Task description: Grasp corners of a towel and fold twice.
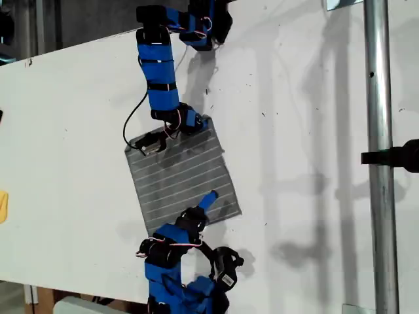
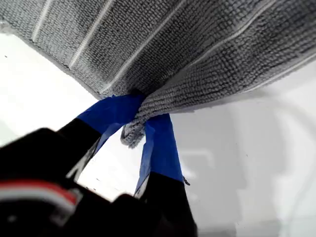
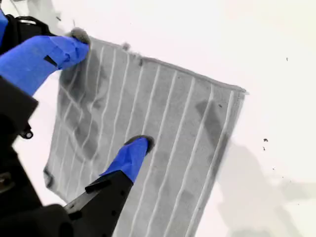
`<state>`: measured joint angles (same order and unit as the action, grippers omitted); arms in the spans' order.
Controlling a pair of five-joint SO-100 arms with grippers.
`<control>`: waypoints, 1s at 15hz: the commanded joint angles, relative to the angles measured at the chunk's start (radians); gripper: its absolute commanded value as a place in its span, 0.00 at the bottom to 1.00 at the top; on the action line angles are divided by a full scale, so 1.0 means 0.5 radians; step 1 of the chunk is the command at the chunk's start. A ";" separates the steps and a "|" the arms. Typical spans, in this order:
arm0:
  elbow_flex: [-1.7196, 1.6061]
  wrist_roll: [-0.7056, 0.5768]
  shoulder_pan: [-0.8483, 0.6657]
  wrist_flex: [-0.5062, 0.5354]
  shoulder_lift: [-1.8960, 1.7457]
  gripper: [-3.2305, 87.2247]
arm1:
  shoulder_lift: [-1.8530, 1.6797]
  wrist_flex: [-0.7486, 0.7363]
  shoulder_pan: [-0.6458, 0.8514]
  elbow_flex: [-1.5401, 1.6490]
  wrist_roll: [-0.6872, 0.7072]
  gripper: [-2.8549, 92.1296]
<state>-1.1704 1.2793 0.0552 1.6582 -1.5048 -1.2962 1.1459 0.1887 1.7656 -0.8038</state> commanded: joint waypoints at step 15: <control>-0.841 0.245 0.015 -1.040 0.611 0.00 | -0.270 0.150 -0.034 -0.178 -0.055 0.03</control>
<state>-1.5984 1.3775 0.0568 1.1520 -1.1934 -1.3591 1.1950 0.1764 1.7671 -0.8176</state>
